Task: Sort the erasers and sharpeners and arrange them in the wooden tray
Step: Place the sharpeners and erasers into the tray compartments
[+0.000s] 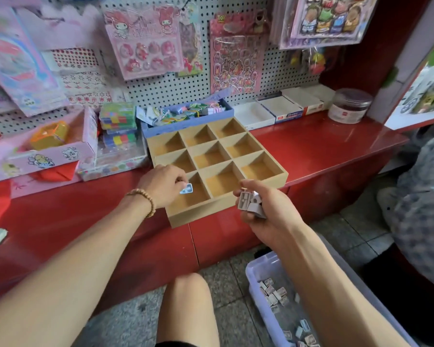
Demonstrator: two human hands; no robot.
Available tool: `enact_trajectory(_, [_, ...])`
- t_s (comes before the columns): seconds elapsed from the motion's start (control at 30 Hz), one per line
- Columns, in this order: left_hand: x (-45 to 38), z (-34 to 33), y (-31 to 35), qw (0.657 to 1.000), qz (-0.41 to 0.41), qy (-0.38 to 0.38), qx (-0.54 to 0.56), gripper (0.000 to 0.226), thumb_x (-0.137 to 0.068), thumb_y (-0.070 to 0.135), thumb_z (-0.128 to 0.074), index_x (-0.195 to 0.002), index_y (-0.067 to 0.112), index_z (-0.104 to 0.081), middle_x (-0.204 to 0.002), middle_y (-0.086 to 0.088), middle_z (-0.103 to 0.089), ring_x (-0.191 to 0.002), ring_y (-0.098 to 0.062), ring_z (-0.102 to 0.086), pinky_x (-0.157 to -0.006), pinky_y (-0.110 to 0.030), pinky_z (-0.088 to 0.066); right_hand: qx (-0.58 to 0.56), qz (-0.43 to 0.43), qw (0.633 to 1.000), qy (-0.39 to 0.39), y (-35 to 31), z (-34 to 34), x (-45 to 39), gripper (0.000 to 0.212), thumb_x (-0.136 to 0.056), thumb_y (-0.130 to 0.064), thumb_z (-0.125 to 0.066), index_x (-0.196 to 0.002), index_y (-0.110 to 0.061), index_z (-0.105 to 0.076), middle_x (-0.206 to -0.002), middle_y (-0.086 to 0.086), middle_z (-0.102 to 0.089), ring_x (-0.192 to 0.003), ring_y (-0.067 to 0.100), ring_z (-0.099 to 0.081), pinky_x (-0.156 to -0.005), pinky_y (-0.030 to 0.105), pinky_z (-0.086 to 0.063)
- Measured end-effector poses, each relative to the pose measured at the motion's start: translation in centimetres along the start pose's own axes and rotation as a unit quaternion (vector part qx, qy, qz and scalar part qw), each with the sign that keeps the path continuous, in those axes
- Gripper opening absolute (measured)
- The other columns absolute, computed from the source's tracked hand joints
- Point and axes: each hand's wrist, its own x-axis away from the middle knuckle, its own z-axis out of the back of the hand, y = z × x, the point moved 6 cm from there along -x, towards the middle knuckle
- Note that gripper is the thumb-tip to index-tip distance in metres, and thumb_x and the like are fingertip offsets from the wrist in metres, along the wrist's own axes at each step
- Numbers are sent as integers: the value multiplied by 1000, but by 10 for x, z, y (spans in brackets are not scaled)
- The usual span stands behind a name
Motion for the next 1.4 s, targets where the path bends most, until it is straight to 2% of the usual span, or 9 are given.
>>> enact_trajectory(0.2, [-32,-30,15,989,-85,-83,-83,17,-95,28,-58,-107,27,-69,-116,-1,-67,-111,-24,-59,-87,-33,-47,22,-2,999,32,9,9,-11,6,-92,-6,-62,-96,-2,-64,-80,13,-64,-57,15,-54,-36,21,-30])
enact_trajectory(0.37, [-25,-18,13,995,-68,69,-26,16,-91,39,-61,-94,26,-69,-98,4,-68,-96,-21,-61,-78,-34,-51,-9,-20,998,54,15,15,-24,3,-91,-6,-63,-92,-3,-64,-80,12,-63,-54,14,-55,-36,20,-30])
enact_trajectory(0.47, [-15,-24,9,996,-35,69,-53,30,-79,57,-66,-88,29,-69,-88,10,-70,-90,-19,-65,-75,-32,-50,-30,-25,998,52,15,11,-31,3,-91,-7,-62,-91,-4,-62,-81,12,-62,-56,14,-56,-35,19,-31])
enact_trajectory(0.57, [-19,-32,16,995,-47,53,-68,24,-82,47,-66,-99,31,-72,-98,4,-72,-96,-25,-66,-73,-33,-48,-36,-23,998,49,16,7,-35,2,-92,-6,-62,-92,-4,-60,-85,14,-60,-59,15,-55,-35,20,-31])
enact_trajectory(0.73, [-24,-35,16,996,-46,57,-56,16,-86,25,-68,-100,19,-72,-100,-4,-71,-94,-29,-65,-70,-34,-50,-52,-28,997,54,20,6,-39,3,-91,-6,-62,-92,-4,-61,-88,15,-59,-63,17,-54,-35,20,-32])
enact_trajectory(0.97, [-20,-37,21,993,-61,69,-80,20,-93,26,-63,-107,15,-72,-113,-5,-54,-107,-23,-55,-77,-36,-49,-112,-39,993,24,25,-7,-35,5,-92,-6,-61,-95,-3,-59,-87,14,-58,-63,17,-56,-36,20,-36])
enact_trajectory(1.2, [-22,-32,22,988,-59,85,-115,14,-92,29,-61,-98,24,-72,-98,0,-60,-92,-27,-65,-71,-34,-48,-140,-42,989,18,26,-14,-19,3,-92,-6,-60,-93,-4,-59,-84,14,-60,-66,19,-58,-37,19,-37])
enact_trajectory(1.3, [-18,-26,18,991,-58,98,-62,16,-90,34,-63,-102,27,-72,-92,3,-62,-92,-25,-65,-70,-33,-48,-140,-39,989,16,27,-15,-13,4,-92,-6,-59,-95,-4,-57,-83,14,-59,-62,18,-58,-36,19,-36])
enact_trajectory(1.4, [-1,-10,15,982,-57,150,105,13,-87,32,-68,-97,27,-74,-78,13,-59,-79,-15,-63,-67,-28,-48,-138,-38,990,12,26,-16,-7,5,-93,-6,-58,-97,-4,-56,-81,13,-59,-59,17,-57,-36,19,-36])
